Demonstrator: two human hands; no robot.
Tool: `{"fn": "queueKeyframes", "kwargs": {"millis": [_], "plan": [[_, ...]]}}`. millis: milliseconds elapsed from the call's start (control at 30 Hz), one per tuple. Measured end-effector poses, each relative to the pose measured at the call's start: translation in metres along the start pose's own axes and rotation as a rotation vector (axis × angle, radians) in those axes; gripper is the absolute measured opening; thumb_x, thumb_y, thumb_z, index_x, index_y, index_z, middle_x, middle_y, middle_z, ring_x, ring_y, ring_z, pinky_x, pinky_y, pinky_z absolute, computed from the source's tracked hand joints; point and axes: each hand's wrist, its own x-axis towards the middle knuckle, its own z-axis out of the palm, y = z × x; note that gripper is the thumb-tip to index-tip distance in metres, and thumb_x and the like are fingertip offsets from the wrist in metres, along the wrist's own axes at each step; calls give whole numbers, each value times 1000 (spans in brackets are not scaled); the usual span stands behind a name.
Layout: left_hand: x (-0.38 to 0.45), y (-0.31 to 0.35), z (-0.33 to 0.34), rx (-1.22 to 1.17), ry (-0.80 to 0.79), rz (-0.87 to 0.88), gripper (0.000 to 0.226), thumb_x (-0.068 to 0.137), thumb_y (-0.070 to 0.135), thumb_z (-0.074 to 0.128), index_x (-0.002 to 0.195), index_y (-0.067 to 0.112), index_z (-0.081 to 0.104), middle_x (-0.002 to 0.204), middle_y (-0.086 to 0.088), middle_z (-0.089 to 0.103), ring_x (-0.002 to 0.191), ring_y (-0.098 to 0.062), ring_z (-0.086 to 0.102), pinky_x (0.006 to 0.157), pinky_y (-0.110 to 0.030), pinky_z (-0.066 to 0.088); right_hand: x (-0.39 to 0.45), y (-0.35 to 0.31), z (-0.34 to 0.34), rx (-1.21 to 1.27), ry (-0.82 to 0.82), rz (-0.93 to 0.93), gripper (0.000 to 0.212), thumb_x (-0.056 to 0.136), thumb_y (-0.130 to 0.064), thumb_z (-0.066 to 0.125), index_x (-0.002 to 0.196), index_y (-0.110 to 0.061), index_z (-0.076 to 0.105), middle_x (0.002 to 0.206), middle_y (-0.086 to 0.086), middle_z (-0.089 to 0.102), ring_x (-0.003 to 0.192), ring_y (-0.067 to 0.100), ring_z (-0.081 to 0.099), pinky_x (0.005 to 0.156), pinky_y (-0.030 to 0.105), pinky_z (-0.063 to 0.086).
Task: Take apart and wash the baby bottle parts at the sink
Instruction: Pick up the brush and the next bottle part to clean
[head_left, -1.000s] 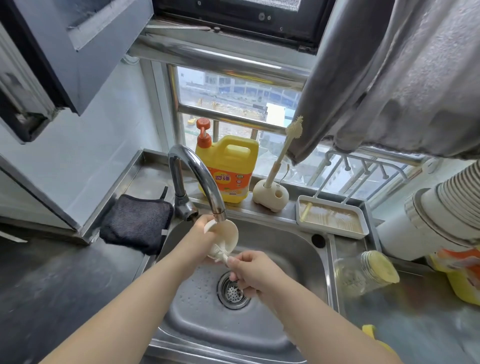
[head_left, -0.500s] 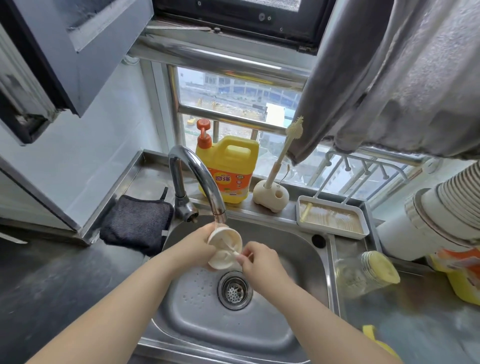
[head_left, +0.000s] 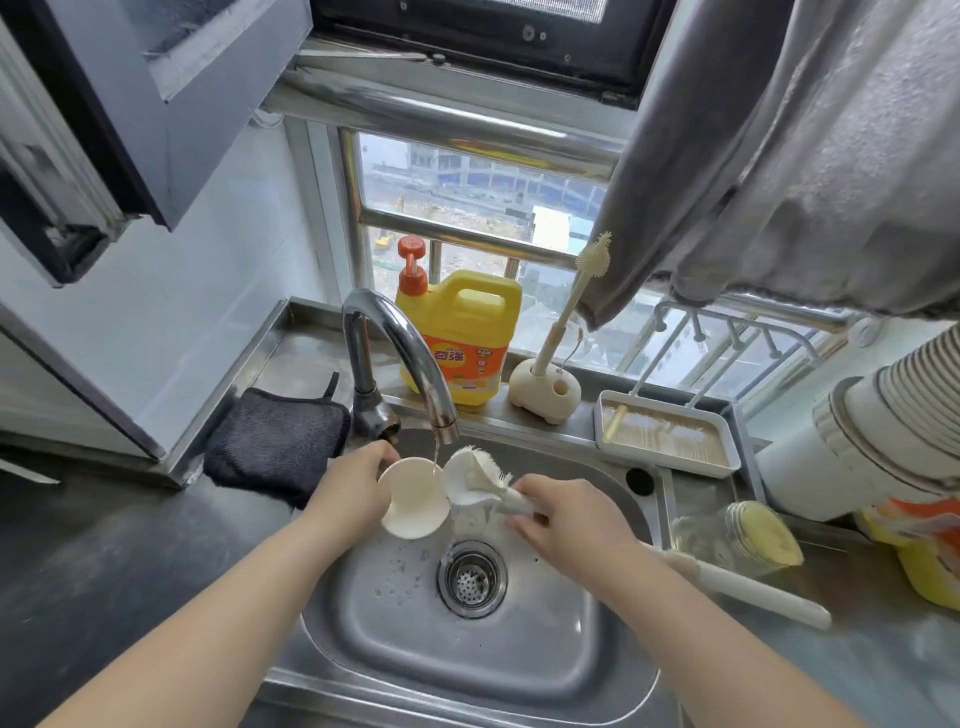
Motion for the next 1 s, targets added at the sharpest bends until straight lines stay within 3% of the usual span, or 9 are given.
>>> {"fn": "queueKeyframes", "kwargs": {"millis": [167,267,333,433,533,667,767,867,1000], "plan": [[4,-2,-9,-70,-104,45,24,85,6,58,88,28,68,83,4,71,83,-15,66,74,-36,57,14,-5,5,-75,-76,-347,39,94,-28,54,131,-37,50,106,-3,67,101,23,59,74,31,38],[5,0,-16,-116,-155,72,25,87,7,59,92,28,72,86,3,73,84,-14,68,77,-38,57,20,-7,14,-113,-111,-463,47,94,-20,54,136,-41,47,112,-3,65,102,23,61,82,34,44],[4,1,-19,-113,-184,100,27,87,6,58,96,27,73,87,4,74,85,-12,69,80,-36,57,24,-8,19,-109,-79,-519,46,90,-15,58,131,-35,54,106,-1,66,92,26,64,73,36,48],[3,1,-21,-154,-214,131,29,87,5,58,102,28,69,87,0,74,84,-14,69,78,-32,56,29,-9,26,-150,15,-606,30,75,-15,68,104,-26,69,78,-3,66,62,24,65,47,27,47],[-1,0,-20,-146,-202,193,37,91,15,59,113,44,53,90,1,71,81,-14,66,77,-23,51,35,-9,28,-170,82,-624,17,67,-19,66,83,-25,69,67,-7,62,48,20,60,39,22,40],[-8,-13,-19,-106,-185,441,29,91,15,60,111,37,60,123,26,54,106,-2,58,96,-27,46,38,-5,25,-145,105,-603,20,62,-17,78,77,-26,68,61,-9,60,48,16,59,40,18,37],[-8,-30,-18,87,-178,658,30,87,41,61,116,35,65,143,24,34,133,-3,36,111,-24,28,36,-4,14,18,70,-494,5,76,-18,69,73,-21,66,62,-5,60,56,16,57,50,21,35],[-9,-29,-17,105,-136,713,42,79,58,59,117,40,59,137,36,35,131,0,29,109,-12,16,32,-6,7,261,-110,-230,23,85,-22,68,64,-28,63,56,-14,54,55,3,49,54,19,34],[-9,-23,-11,17,-180,614,50,73,52,61,104,14,71,115,10,62,116,-2,44,104,-21,30,27,-12,6,401,-277,-56,34,83,-23,71,55,-37,59,51,-22,54,47,-5,46,48,10,33]]}}
